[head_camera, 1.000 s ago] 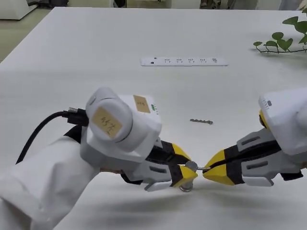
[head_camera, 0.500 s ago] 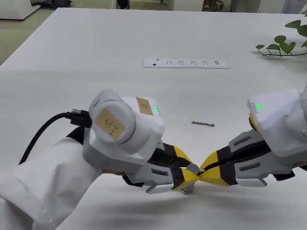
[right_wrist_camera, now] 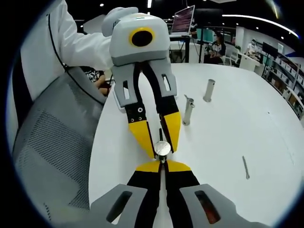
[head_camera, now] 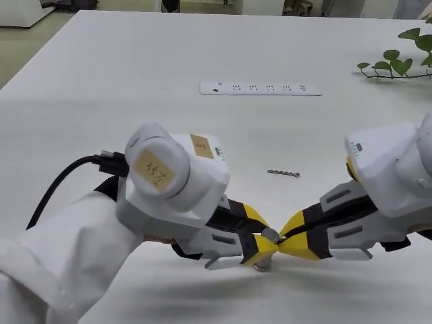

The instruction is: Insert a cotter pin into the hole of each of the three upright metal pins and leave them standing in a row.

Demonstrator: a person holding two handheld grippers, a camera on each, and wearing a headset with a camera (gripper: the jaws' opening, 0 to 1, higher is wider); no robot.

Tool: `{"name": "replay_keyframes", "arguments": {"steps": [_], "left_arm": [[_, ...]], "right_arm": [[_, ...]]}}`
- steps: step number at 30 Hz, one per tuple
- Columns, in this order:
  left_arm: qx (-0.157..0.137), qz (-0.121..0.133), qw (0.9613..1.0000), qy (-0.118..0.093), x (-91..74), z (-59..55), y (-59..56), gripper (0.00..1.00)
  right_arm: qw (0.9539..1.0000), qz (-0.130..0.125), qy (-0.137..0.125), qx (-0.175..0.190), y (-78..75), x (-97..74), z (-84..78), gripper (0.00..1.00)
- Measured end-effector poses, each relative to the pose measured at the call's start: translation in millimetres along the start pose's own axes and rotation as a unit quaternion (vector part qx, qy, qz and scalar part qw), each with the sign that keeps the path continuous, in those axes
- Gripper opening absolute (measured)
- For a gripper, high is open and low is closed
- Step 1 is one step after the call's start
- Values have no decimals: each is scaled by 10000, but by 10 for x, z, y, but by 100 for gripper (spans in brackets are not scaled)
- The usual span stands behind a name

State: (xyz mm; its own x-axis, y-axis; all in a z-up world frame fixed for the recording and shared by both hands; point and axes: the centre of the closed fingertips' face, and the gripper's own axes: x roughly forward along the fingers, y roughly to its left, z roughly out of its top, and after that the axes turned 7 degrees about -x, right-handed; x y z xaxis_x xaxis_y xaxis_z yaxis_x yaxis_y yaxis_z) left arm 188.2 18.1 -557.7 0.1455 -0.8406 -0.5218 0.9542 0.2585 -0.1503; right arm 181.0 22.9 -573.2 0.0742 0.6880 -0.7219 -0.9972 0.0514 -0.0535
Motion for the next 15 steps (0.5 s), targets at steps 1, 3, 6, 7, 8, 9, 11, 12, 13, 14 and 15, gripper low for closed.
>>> {"name": "replay_keyframes", "arguments": {"steps": [1, 3, 6, 7, 8, 9, 11, 12, 13, 14, 15], "left_arm": [[0, 0, 10000, -4, -1, 1, -1, 10], [-5, 28, 10000, -4, -3, 1, -1, 10], [65, 139, 9999, 23, -20, 1, 26, 15], [113, 186, 9998, 25, -33, 3, 41, 18], [115, 197, 9997, 27, -48, 1, 44, 22], [107, 204, 9997, 23, -73, -4, 44, 27], [81, 159, 9998, -24, -107, -17, 27, 34], [-64, 45, 9999, -83, -132, -30, -18, 37], [-122, -10, 9998, -144, -150, -36, -42, 39], [-269, -94, 9994, -219, -184, -56, -87, 40], [-317, -95, 9992, -230, -203, -74, -97, 42]], "right_arm": [[10000, -12, 2, -20, -2, 2, 3, 0], [10000, -31, -2, -11, -4, 5, 10, 0], [9999, -148, 5, 62, -29, 1, 1, 2], [9999, -151, 39, 37, -27, -3, -8, 3], [9999, -155, 45, 21, -24, -7, -11, 3], [9998, -164, 56, 21, -23, -12, -14, 4], [9998, -187, 58, 28, -21, -23, -13, 7], [9998, -211, 47, 47, -22, -34, -9, 11], [9997, -226, 35, 69, -24, -38, -1, 13], [9997, -239, 9, 85, -18, -51, 10, 15], [9996, -253, -6, 100, -18, -54, 19, 16]]}}
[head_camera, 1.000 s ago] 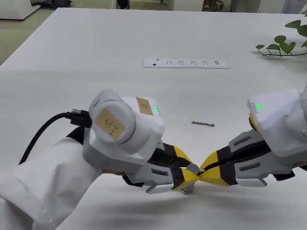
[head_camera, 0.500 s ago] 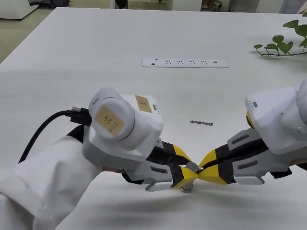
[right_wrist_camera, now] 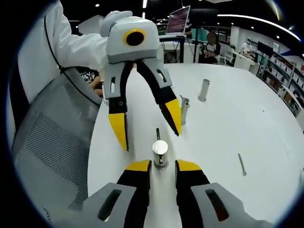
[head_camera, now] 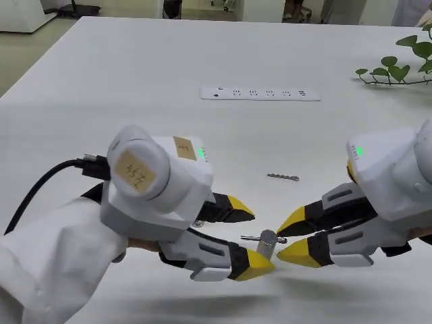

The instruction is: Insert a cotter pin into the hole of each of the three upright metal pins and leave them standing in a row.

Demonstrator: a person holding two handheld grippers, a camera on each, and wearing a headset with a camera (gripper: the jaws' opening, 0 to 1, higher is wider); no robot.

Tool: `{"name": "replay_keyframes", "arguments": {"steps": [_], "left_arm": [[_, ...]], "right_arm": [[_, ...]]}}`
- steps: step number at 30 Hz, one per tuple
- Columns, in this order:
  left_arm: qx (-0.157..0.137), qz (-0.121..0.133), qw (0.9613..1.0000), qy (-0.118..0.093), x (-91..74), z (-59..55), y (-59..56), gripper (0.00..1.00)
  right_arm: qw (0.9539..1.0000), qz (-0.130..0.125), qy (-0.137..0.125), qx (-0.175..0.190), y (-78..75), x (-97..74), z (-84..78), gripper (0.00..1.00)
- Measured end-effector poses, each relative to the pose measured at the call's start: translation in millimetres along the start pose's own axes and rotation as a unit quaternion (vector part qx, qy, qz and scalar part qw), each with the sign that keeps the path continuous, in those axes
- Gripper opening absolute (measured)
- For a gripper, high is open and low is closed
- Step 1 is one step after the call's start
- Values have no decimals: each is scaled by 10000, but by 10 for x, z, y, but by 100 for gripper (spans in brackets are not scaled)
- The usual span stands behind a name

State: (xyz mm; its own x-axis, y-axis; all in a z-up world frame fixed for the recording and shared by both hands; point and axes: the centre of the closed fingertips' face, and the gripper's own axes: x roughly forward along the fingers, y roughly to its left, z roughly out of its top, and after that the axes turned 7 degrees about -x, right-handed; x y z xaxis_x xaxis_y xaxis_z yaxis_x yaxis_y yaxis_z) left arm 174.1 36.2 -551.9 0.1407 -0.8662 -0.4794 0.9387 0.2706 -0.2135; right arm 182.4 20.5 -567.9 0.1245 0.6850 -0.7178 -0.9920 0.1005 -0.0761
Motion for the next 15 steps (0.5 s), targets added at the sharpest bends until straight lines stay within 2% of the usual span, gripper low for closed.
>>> {"name": "replay_keyframes", "arguments": {"steps": [3, 5, 10, 11, 15], "left_arm": [[-90, -94, 9999, -3, -78, -97, -91, 47], [-303, -209, 9993, 14, -129, -180, -179, 49], [-443, -98, 9990, 7, -230, -336, -247, 57], [-482, -73, 9988, 2, -246, -355, -255, 60], [-660, 13, 9978, -61, -324, -394, -291, 74]], "right_arm": [[10000, -43, -49, 29, 13, -13, 22, 17], [9999, -58, -77, 56, 23, -13, 38, 18], [9998, -135, -98, 119, 20, -7, 49, 19], [9995, -232, -150, 147, -10, -9, 61, 19], [9989, -317, -246, 249, -44, -11, 82, 18]]}}
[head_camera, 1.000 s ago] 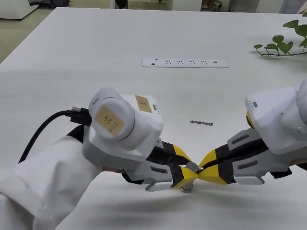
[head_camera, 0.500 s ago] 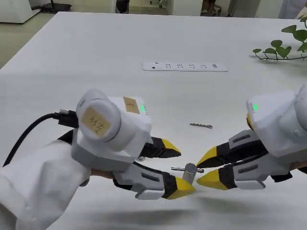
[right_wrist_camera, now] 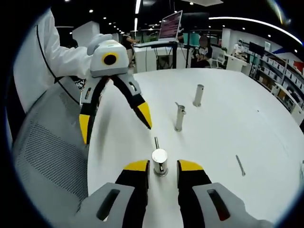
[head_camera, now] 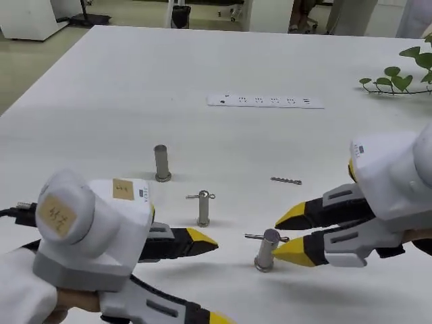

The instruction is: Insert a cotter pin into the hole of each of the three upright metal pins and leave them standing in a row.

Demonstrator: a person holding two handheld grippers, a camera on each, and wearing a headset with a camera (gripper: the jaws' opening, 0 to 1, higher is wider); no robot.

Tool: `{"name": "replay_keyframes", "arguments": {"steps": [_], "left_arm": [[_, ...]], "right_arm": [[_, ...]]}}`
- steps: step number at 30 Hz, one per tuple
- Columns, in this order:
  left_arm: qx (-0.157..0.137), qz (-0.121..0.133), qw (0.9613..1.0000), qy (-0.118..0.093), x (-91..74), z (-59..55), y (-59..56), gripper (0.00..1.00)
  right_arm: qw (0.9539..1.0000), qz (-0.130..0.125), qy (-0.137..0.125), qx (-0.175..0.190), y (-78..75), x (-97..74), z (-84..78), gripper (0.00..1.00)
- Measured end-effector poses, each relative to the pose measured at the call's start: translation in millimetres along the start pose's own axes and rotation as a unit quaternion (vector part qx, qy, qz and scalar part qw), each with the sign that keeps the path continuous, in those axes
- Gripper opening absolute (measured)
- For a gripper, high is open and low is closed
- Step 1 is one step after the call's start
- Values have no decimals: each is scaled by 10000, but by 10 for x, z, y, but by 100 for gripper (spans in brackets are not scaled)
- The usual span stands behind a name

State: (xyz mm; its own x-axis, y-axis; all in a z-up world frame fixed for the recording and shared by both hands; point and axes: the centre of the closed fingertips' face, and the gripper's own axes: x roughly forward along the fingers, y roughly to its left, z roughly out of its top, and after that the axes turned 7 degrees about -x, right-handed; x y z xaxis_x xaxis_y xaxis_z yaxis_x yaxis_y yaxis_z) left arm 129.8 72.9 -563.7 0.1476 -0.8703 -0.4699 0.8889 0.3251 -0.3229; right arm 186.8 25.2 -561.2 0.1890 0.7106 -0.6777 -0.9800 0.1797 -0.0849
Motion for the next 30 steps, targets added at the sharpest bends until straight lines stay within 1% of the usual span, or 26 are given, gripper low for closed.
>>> {"name": "replay_keyframes", "arguments": {"steps": [1, 2, 4, 6, 7, 9, 11, 14, 15, 21, 24, 30], "left_arm": [[-19, 11, 10000, -16, -17, -3, 2, 77], [40, 101, 9999, -56, -42, 5, 14, 78], [25, 252, 9997, -66, -80, 4, 50, 81], [10, 370, 9992, -128, -117, 17, 82, 90], [-42, 389, 9991, -140, -130, 19, 85, 93], [-39, 420, 9989, -197, -162, 31, 74, 96], [-110, 421, 9988, -215, -181, 26, 57, 99], [-215, 514, 9982, -220, -194, 5, 69, 99], [-203, 627, 9976, -199, -212, -18, 100, 99], [-232, 671, 9974, -110, -254, -82, 98, 99], [-221, 745, 9969, -160, -272, -73, 120, 99], [-235, 762, 9966, -220, -287, -42, 131, 99]], "right_arm": [[10000, -31, -8, 6, -12, 1, 3, 17], [9999, -75, -57, -36, -33, 2, 24, 16], [9999, -28, -98, 29, -18, -1, 46, 15], [9999, -10, -101, 23, -11, 1, 53, 15], [9999, -6, -101, 19, -12, 4, 60, 15], [9999, 24, -122, 24, -3, 15, 72, 15], [9999, 58, -124, 10, 7, 30, 78, 15], [9998, 94, -155, -20, 19, 55, 90, 10], [9998, 128, -160, -32, 28, 73, 97, 9], [9998, 180, -119, -52, 36, 131, 86, 9], [9998, 181, -117, -46, 38, 148, 77, 9], [9997, 196, -112, -39, 40, 167, 48, 9]]}}
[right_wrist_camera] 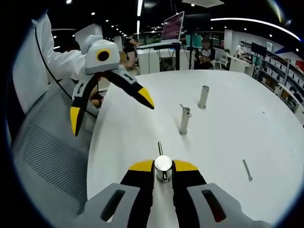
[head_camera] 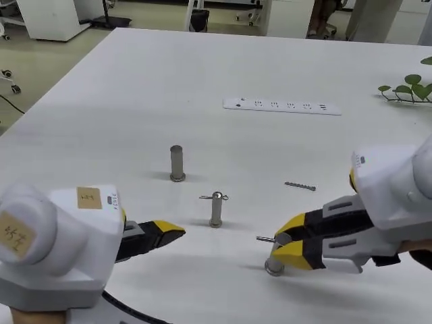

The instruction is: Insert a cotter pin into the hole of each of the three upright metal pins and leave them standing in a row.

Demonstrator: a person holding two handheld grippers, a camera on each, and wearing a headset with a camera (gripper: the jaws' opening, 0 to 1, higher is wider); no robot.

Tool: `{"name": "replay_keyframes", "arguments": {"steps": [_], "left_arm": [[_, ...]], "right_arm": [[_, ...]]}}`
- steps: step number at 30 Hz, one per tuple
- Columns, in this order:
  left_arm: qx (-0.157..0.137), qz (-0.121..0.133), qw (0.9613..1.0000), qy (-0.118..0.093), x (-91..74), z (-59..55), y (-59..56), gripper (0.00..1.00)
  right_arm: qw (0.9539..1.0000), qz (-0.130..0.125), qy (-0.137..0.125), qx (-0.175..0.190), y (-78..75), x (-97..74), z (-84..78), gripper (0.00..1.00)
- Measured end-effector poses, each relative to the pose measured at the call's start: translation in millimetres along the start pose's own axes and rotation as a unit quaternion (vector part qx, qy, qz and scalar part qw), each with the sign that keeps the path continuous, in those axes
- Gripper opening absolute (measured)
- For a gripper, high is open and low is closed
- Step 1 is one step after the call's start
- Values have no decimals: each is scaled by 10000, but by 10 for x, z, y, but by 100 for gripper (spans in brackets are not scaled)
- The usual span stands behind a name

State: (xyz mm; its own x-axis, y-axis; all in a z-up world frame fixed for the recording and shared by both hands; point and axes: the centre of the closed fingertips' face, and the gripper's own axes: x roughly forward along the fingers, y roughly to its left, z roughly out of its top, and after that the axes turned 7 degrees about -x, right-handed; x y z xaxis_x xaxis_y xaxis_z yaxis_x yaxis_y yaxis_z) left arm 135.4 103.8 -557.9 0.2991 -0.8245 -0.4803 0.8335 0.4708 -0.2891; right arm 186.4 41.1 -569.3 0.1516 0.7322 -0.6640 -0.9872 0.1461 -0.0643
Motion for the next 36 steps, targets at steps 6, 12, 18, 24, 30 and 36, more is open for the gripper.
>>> {"name": "replay_keyframes", "arguments": {"steps": [6, 12, 18, 24, 30, 36], "left_arm": [[-63, 54, 10000, -32, -10, 15, 27, 99], [-168, 177, 9997, -53, -42, 6, 89, 99], [-190, 244, 9995, -72, -85, -12, 121, 99], [-269, 262, 9991, -214, -149, 31, 122, 99], [-285, 301, 9989, -235, -162, 34, 131, 99], [-256, 282, 9991, -171, -157, 7, 127, 99]], "right_arm": [[9999, 103, 3, -39, 0, 1, -5, 8], [9996, 237, 87, -117, -49, 23, 16, 8], [9983, 381, 195, -395, -108, 54, 49, 8], [9982, 332, 180, -460, -292, 57, 105, 8], [9981, 305, 173, -505, -436, 59, 93, 8], [9978, 293, 177, -569, -534, 76, 86, 8]]}}
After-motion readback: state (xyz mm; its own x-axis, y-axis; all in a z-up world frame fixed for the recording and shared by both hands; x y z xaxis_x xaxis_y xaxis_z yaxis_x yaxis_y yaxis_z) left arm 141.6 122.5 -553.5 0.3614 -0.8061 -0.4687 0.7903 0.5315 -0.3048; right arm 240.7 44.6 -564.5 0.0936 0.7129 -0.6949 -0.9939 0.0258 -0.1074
